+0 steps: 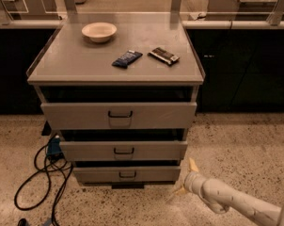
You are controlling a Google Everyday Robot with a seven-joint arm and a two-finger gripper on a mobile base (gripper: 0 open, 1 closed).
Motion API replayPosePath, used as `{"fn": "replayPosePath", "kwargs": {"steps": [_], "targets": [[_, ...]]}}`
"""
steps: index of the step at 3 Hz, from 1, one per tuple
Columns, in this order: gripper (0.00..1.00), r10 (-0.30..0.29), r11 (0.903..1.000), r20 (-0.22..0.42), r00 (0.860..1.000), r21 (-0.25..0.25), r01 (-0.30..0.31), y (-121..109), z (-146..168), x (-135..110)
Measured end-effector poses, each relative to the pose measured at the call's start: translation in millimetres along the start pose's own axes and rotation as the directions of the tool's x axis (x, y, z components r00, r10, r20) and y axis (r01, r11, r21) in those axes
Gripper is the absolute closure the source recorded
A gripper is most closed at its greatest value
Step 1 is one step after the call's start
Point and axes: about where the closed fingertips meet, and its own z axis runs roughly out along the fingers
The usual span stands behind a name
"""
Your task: Open bottom drawer
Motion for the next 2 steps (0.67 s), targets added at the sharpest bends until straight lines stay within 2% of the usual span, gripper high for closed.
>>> {"fn": "replayPosePath", "kwargs": {"steps": [1,2], "targets": [[0.0,-0.012,0.9999,-0.008,1.0,-0.008,0.012,2,3,2],[0.0,-0.022,0.9995,0.003,1.0,0.022,0.022,-6,-8,-8]]}}
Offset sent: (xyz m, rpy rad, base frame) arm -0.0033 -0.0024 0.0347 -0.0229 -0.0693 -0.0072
